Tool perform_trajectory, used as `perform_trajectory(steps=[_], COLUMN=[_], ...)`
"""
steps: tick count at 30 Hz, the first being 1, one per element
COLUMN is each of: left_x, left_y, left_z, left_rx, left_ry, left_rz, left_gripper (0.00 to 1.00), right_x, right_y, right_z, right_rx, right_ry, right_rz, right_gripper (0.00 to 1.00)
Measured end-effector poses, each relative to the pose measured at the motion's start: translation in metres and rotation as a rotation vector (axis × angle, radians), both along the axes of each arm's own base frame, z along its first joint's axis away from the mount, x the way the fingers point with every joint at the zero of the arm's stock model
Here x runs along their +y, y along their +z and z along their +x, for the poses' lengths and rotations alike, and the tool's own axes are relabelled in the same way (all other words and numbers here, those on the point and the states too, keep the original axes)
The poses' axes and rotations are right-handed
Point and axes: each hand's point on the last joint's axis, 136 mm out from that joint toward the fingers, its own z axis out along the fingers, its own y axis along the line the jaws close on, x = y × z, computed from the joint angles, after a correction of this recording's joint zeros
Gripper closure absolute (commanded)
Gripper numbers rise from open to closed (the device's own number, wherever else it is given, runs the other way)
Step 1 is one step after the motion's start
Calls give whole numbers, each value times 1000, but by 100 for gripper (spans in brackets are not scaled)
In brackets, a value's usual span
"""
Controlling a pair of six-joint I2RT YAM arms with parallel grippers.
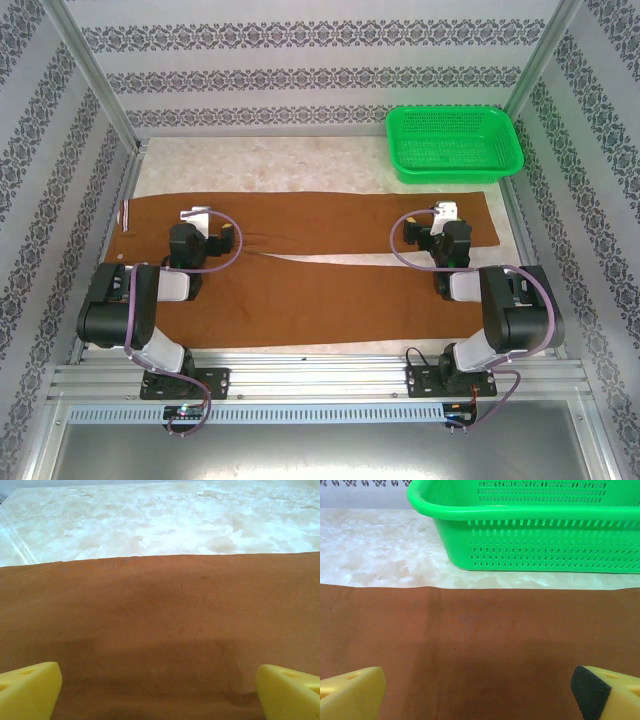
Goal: Roll up the long pants
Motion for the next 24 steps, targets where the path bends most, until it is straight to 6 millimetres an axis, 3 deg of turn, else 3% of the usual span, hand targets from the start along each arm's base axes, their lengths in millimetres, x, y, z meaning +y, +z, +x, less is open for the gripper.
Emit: perform_trajectory(steps=[18,21,24], left_x=[2,11,23], left_y=[2,36,76], left_z=[7,25,33], left_rx=[70,48,-26], left_ry=[16,60,114], left_rz=[-2,-16,-62], left_gripper=[0,0,0], right_x=[-11,-16,-18], right_y=[6,15,55], right_z=[0,4,17], right_rx=[7,49,4], right_ry=[-69,-97,-115], right_rz=[-10,-10,5], right_gripper=[2,2,2])
